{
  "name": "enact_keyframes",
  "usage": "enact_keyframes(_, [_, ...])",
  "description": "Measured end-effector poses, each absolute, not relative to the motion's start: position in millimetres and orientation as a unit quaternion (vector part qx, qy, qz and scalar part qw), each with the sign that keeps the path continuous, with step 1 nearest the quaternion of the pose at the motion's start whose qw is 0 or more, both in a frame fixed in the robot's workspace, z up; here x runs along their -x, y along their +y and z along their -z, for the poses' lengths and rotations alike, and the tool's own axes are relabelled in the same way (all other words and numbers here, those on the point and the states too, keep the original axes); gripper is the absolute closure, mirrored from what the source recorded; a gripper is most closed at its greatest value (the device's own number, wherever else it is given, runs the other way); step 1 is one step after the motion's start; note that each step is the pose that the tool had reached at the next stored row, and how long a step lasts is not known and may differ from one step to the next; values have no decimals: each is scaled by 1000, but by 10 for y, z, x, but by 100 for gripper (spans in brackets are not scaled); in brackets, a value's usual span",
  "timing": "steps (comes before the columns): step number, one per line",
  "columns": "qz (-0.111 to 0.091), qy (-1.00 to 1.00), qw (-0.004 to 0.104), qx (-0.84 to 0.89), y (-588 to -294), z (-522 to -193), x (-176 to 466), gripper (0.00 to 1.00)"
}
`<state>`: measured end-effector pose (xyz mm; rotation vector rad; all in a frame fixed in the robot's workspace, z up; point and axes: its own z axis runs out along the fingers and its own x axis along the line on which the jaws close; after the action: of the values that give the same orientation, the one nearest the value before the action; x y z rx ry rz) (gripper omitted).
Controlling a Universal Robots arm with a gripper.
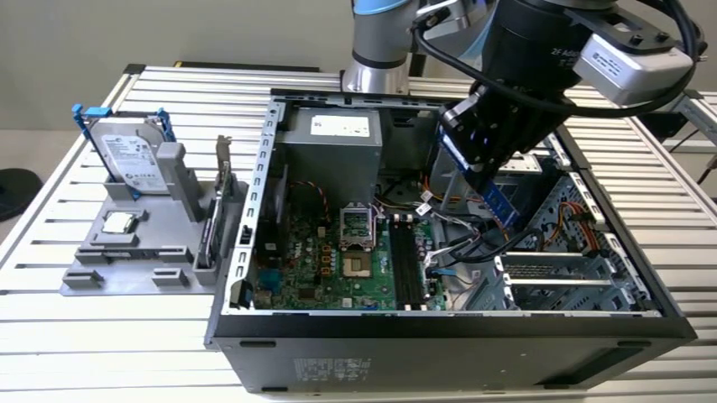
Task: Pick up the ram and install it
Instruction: 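Insert the ram into the slot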
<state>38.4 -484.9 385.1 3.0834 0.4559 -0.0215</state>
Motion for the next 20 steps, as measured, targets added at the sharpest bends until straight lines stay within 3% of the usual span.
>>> enact_keyframes(20, [7,99,12,-995,-4849,-3849,-384,100])
